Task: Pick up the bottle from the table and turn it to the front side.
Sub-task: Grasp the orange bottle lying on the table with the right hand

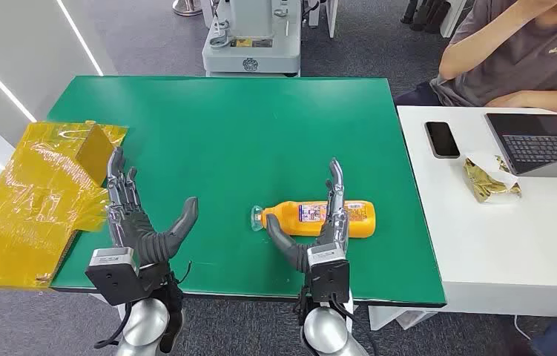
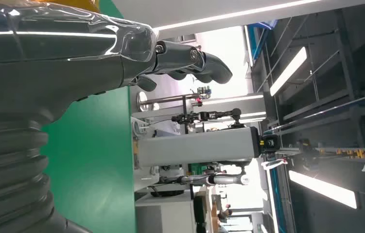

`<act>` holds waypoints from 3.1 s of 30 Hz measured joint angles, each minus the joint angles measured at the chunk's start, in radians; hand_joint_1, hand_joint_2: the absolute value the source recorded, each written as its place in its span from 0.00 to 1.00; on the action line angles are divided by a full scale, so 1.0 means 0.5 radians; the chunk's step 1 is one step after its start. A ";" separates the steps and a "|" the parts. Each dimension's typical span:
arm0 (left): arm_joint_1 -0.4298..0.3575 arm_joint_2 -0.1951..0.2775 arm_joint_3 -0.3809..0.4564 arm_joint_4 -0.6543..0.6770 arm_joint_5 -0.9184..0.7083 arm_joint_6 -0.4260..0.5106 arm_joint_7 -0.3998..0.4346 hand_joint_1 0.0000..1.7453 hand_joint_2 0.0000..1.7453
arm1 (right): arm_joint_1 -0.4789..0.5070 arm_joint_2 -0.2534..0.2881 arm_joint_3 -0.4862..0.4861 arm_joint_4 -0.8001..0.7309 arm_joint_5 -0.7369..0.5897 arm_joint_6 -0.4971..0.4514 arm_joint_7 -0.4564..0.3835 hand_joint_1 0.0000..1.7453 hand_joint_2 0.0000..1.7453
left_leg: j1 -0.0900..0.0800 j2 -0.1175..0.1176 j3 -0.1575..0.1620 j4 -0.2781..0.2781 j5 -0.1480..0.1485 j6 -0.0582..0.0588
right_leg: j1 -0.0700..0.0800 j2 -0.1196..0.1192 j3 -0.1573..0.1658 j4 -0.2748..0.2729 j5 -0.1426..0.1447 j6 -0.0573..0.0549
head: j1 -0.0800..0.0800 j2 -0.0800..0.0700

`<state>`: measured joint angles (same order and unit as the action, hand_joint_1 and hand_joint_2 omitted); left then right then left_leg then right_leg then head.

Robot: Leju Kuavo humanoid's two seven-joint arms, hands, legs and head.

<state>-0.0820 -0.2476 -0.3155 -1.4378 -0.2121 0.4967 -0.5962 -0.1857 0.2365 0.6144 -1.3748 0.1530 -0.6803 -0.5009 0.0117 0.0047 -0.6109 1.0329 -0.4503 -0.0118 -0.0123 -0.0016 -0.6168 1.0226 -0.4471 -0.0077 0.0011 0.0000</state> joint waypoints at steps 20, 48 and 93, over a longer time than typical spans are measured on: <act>0.043 0.001 0.031 -0.034 -0.006 -0.012 -0.019 0.00 1.00 | 0.096 -0.286 -0.214 -0.094 1.044 0.330 0.620 0.00 1.00 | -0.001 -0.001 -0.001 0.001 -0.002 0.003 | -0.001 -0.002 0.000 -0.002 0.000 0.001 | 0.001 0.000; 0.223 0.032 0.050 -0.198 0.016 -0.076 -0.040 0.00 1.00 | -0.906 -1.307 -0.059 0.085 0.538 2.173 0.690 0.00 1.00 | -0.002 -0.001 -0.002 0.003 -0.002 0.007 | -0.002 -0.002 0.001 0.000 0.002 0.003 | 0.000 0.000; 0.308 0.046 0.053 -0.240 0.022 -0.137 -0.091 0.00 1.00 | -1.493 -1.367 1.128 0.929 0.082 2.268 0.565 0.00 1.00 | -0.001 -0.002 -0.002 0.002 -0.002 0.008 | -0.001 -0.002 0.000 -0.001 0.002 0.003 | 0.000 0.000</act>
<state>0.0718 -0.2244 -0.2892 -1.5576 -0.2010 0.4283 -0.6416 -0.9322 -0.4468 1.1785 -0.9104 0.1941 0.4537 -0.2186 0.0111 0.0035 -0.6120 1.0341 -0.4514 -0.0081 -0.0126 -0.0029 -0.6169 1.0221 -0.4463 -0.0061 0.0010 0.0000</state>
